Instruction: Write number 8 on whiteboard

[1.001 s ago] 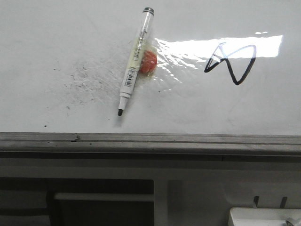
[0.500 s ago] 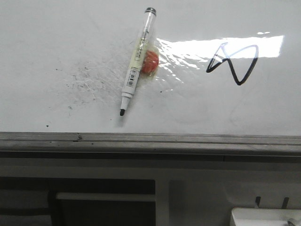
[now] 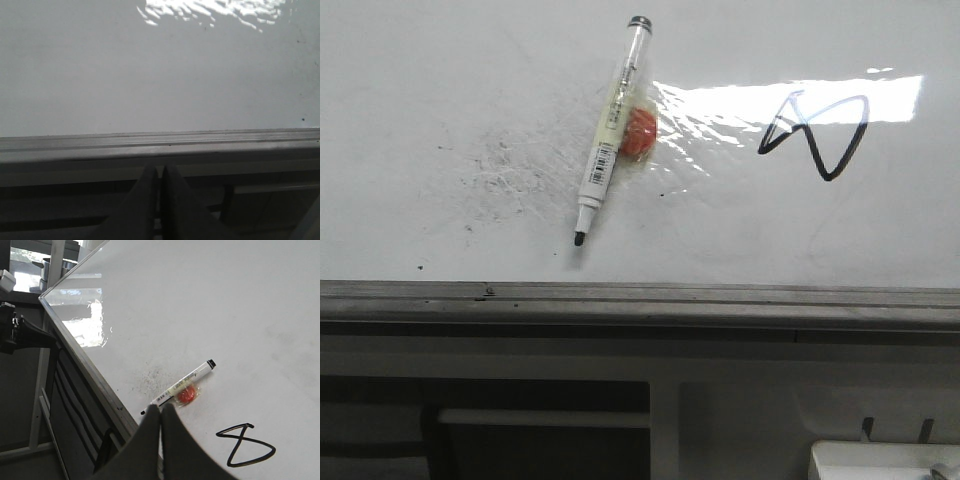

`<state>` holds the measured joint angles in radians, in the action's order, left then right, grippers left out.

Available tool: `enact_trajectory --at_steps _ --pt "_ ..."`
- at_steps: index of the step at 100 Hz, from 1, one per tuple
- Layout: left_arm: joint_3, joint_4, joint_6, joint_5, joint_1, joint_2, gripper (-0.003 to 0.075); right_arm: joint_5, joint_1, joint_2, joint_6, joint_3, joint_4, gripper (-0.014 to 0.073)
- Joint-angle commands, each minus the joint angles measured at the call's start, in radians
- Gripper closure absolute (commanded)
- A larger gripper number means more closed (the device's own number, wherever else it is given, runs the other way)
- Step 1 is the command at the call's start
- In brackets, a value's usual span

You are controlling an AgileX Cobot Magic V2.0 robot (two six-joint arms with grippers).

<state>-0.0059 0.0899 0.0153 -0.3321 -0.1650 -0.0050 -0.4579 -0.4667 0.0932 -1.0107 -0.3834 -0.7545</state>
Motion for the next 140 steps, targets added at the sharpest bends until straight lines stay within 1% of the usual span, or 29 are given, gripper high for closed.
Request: enact_trajectory --at_steps 1,74,81,88,96,100,105,107,110,112,113,114,117,122,123,125,130,133,140 --pt "0.038 0.024 0.013 0.031 0.005 -0.026 0.0741 0.054 0.003 0.01 0.001 -0.025 -0.018 0.0657" --pt "0.038 0.024 0.013 0.031 0.005 -0.026 0.0741 0.054 0.003 0.01 0.001 -0.025 -0.018 0.0657" --pt "0.038 0.024 0.013 0.031 0.005 -0.026 0.0741 0.058 0.008 0.01 0.001 -0.025 0.035 0.0657" --pt "0.038 0.024 0.013 0.031 0.005 -0.026 0.0741 0.11 0.02 0.01 0.001 -0.017 0.062 0.0657" --pt "0.038 0.024 0.013 0.031 0.005 -0.026 0.0741 0.206 0.044 0.01 0.001 0.001 0.062 0.0657" --pt "0.038 0.024 0.013 0.031 0.005 -0.026 0.0741 0.266 0.062 0.01 0.014 0.02 0.083 0.0657" --pt "0.038 0.024 0.013 0.031 0.005 -0.026 0.0741 0.324 0.102 0.01 0.116 0.05 0.196 0.0657" --pt "0.038 0.024 0.013 0.031 0.005 -0.026 0.0741 0.338 0.113 0.01 0.183 0.065 0.233 0.0657" --pt "0.038 0.024 0.013 0.031 0.005 -0.026 0.0741 0.352 0.142 0.009 0.314 0.085 0.329 0.0657" --pt "0.038 0.024 0.013 0.031 0.005 -0.026 0.0741 0.361 0.161 0.008 0.373 0.099 0.387 0.0657" --pt "0.038 0.024 0.013 0.031 0.005 -0.026 0.0741 0.364 0.168 0.006 0.433 0.104 0.407 0.0657" --pt "0.038 0.024 0.013 0.031 0.005 -0.026 0.0741 0.369 0.175 0.005 0.465 0.113 0.428 0.0657" --pt "0.038 0.024 0.013 0.031 0.005 -0.026 0.0741 0.378 0.211 -0.005 0.62 0.134 0.533 0.0657" --pt "0.038 0.024 0.013 0.031 0.005 -0.026 0.0741 0.38 0.259 -0.027 0.789 0.168 0.66 0.0657" --pt "0.038 0.024 0.013 0.031 0.005 -0.026 0.0741 0.378 0.266 -0.027 0.789 0.173 0.675 0.0657" --pt "0.038 0.024 0.013 0.031 0.005 -0.026 0.0741 0.378 0.284 -0.043 0.857 0.187 0.72 0.0657" --pt "0.038 0.024 0.013 0.031 0.005 -0.026 0.0741 0.382 0.326 -0.072 0.924 0.223 0.8 0.0657" --pt "0.038 0.024 0.013 0.031 0.005 -0.026 0.0741 0.382 0.348 -0.098 0.953 0.246 0.823 0.0657" --pt "0.038 0.024 0.013 0.031 0.005 -0.026 0.0741 0.399 0.391 -0.125 0.98 0.308 0.825 0.0657"
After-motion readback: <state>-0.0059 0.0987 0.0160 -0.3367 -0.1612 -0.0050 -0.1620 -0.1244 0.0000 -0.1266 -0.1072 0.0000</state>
